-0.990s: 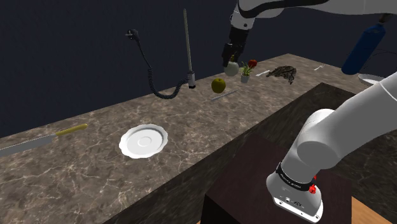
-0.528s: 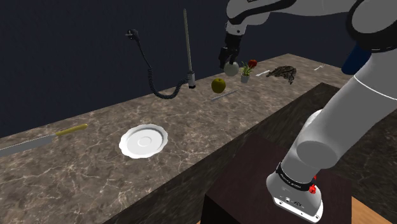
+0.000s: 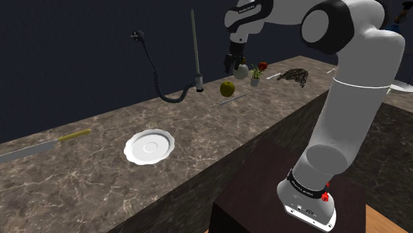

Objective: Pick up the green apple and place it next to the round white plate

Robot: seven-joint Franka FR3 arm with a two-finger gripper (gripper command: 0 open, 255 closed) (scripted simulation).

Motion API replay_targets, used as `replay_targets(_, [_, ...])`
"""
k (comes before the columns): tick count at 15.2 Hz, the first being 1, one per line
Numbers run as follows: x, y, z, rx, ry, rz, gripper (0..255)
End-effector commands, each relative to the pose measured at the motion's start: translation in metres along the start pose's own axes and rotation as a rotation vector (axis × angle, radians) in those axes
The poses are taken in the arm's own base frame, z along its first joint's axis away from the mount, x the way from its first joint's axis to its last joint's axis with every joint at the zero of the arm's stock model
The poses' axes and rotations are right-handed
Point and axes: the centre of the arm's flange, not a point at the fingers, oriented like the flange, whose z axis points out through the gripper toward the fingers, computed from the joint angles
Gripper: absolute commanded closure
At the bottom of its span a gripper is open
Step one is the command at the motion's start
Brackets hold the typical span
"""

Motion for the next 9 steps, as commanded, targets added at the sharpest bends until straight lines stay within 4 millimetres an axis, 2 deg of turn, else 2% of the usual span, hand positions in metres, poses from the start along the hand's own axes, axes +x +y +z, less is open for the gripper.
replay_targets(1, [0.018,0.019,0.015,0.006,-0.010,0.002,0])
replay_targets(6, [0.054,0.061,0.047,0.018,-0.033,0.010,0])
replay_targets(9, [0.053,0.060,0.063,0.018,-0.033,0.010,0])
